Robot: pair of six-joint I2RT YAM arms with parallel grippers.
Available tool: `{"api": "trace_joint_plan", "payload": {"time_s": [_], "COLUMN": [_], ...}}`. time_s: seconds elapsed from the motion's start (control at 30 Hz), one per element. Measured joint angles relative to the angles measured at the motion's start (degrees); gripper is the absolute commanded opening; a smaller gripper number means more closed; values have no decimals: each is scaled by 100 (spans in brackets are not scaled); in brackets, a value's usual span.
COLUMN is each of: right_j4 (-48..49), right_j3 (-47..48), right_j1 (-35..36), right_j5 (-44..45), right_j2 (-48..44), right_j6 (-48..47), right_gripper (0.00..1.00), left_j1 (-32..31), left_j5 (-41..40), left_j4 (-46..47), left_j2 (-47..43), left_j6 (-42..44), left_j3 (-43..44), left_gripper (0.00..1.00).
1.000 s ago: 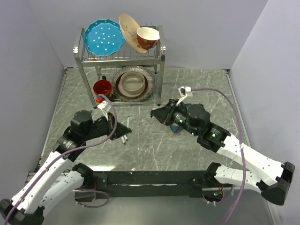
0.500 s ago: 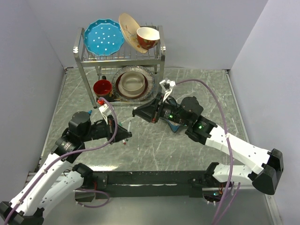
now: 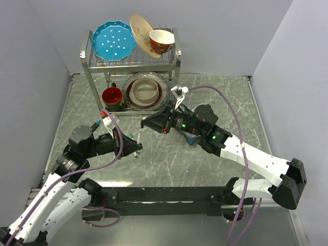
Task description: Insert the pens into the pen caps
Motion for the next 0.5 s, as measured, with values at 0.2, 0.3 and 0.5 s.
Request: {"api": "trace_joint_plan", "payload": {"time_s": [0.2, 0.3, 0.5], "right_j4": [219, 278, 291], "right_j3": [-2, -13, -15], "right_j1": [0, 0, 0], "right_j5": [-155, -170, -175], "right_j2": [155, 238, 295], "right_j6": [219, 286, 321], "right_gripper": [0, 0, 0], "left_j1": [0, 0, 0], "left_j5": [-46, -61, -107], "left_j4": [28, 28, 28], "left_j2": [-13, -15, -42], "left_j6": [0, 0, 0], "left_j3": [0, 0, 0], "left_gripper": [1, 1, 1]}}
